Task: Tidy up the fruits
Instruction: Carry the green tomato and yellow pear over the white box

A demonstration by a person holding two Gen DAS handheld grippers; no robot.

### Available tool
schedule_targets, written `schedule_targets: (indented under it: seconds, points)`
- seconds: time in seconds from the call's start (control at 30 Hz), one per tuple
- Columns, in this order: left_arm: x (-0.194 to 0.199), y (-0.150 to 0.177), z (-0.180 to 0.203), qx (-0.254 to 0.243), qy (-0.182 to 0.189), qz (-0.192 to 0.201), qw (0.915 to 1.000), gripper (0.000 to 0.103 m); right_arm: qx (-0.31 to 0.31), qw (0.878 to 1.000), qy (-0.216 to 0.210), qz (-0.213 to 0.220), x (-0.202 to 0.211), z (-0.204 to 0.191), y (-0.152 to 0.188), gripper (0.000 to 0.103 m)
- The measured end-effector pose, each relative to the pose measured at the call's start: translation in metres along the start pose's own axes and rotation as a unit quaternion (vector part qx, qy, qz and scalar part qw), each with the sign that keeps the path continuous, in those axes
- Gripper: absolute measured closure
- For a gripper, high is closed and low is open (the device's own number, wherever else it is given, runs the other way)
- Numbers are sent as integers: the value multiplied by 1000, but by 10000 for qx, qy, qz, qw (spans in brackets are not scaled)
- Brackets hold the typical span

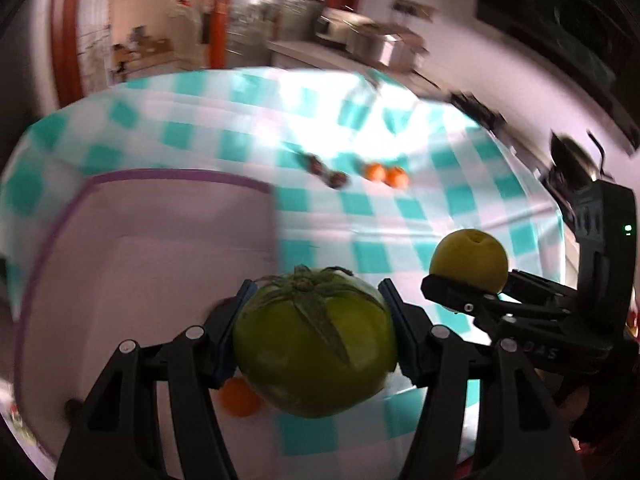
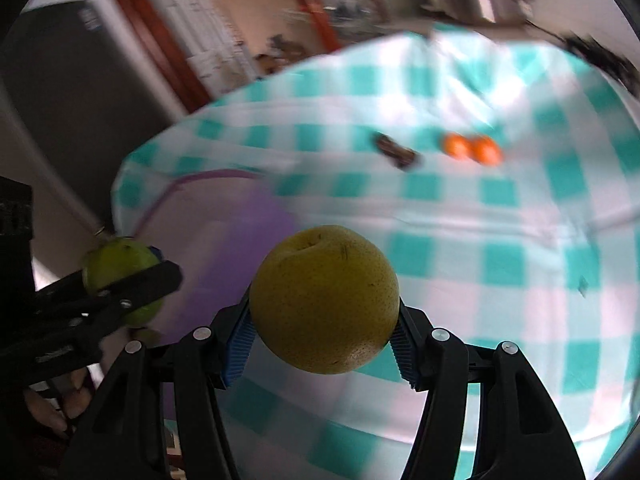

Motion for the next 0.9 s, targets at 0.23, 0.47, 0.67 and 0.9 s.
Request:
schedule_targets:
  seconds: [0.23, 0.47, 0.67, 0.9]
  points:
    - [43, 24, -91, 910, -416, 273, 9946, 41, 1147, 9927, -348, -152, -23, -104, -24, 45]
    - [46, 58, -165, 1687, -794, 2, 9825, 41, 1978, 9759, -258, -883, -66, -159, -16, 45]
    - [28, 78, -190, 1803, -986, -384, 9779, 41, 2643, 9489, 236, -1706, -113, -184, 7, 45]
    - [8, 88, -194, 1613, -1276, -720, 9760, 41, 3267, 9146, 696, -2280, -144, -191, 37, 45]
Point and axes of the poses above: each gripper's, at about its wrist camera, not at the fingertips, and x roughly against the way its jaws point, z to its right, y to its underside, the point moved 3 cm from there along -x, roughly the way its jaws point, and after that the axes turned 12 degrees about -z, right-handed, at the moved point
